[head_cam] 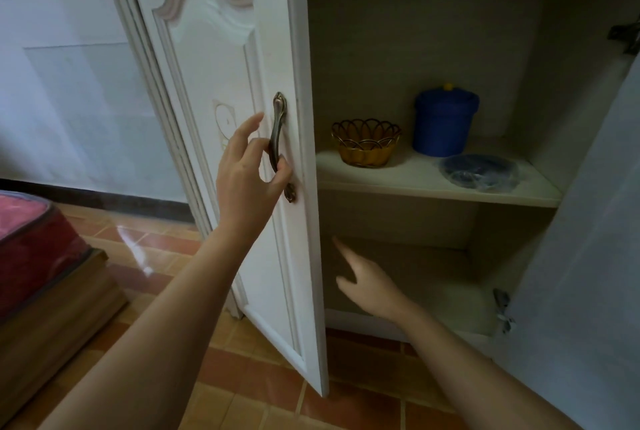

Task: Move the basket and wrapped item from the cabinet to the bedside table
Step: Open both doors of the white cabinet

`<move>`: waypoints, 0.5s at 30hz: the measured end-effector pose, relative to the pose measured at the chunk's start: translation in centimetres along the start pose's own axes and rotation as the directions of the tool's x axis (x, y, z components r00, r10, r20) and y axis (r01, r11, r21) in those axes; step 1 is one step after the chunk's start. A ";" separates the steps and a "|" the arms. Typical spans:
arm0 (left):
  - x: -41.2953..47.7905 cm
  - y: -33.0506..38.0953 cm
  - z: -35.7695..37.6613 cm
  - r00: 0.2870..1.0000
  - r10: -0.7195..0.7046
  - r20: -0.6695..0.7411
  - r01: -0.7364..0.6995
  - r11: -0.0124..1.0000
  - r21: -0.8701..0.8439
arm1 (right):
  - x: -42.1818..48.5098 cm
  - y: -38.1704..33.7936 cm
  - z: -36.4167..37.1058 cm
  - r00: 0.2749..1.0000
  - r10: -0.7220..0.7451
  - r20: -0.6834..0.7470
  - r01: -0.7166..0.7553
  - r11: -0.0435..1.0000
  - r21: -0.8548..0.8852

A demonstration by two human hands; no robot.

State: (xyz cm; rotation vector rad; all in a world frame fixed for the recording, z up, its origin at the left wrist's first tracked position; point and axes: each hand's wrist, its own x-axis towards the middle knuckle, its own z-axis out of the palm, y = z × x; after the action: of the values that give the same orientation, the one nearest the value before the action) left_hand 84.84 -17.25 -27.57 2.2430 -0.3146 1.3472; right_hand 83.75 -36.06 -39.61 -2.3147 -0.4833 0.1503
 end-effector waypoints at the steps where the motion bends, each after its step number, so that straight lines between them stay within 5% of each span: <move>1: -0.2 0.0 -0.6 1.000 -0.002 0.003 0.002 1.000 0.010 | -0.3 -0.5 0.5 1.000 0.003 0.008 -0.004 0.997 0.071; 7: -1.6 -0.5 -4.1 0.999 -0.053 -0.009 0.053 0.995 0.082 | -2.2 -3.0 3.2 0.993 -0.025 0.118 -0.017 0.939 0.343; 15: -3.1 -1.9 -8.8 0.997 -0.080 -0.011 0.081 0.980 0.183 | -3.0 -5.8 5.9 0.947 -0.092 0.308 -0.016 0.943 0.332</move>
State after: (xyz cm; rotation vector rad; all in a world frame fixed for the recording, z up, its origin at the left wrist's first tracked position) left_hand 77.47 -11.17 -27.48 2.3754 -0.0999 1.3865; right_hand 77.77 -29.60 -39.82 -1.9540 -0.6137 0.5531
